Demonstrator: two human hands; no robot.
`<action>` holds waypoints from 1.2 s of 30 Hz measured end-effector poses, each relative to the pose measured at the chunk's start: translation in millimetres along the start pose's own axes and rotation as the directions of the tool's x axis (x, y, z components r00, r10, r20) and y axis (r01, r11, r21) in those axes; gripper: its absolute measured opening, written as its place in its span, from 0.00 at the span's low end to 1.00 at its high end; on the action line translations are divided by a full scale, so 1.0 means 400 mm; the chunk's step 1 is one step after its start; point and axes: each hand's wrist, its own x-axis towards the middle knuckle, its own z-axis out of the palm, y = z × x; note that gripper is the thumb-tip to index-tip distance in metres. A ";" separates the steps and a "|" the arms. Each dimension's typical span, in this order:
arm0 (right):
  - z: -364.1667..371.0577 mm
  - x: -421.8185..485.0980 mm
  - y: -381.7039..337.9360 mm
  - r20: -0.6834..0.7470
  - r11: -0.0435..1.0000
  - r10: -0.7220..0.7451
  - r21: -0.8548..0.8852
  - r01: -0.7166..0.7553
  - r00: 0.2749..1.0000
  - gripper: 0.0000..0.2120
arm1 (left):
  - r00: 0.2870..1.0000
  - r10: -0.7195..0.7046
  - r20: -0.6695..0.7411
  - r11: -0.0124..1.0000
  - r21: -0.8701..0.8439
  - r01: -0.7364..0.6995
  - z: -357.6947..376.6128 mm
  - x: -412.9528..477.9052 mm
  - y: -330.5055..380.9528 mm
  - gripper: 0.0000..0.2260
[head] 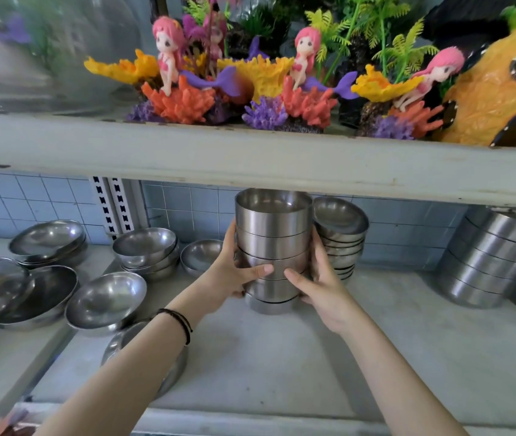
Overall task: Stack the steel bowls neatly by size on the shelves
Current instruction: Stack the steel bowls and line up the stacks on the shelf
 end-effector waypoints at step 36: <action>0.109 -0.171 -0.049 0.127 0.432 0.397 -0.900 -0.063 0.909 0.40 | 0.959 -0.187 -0.213 0.239 0.937 0.255 -0.247 -0.376 0.032 0.40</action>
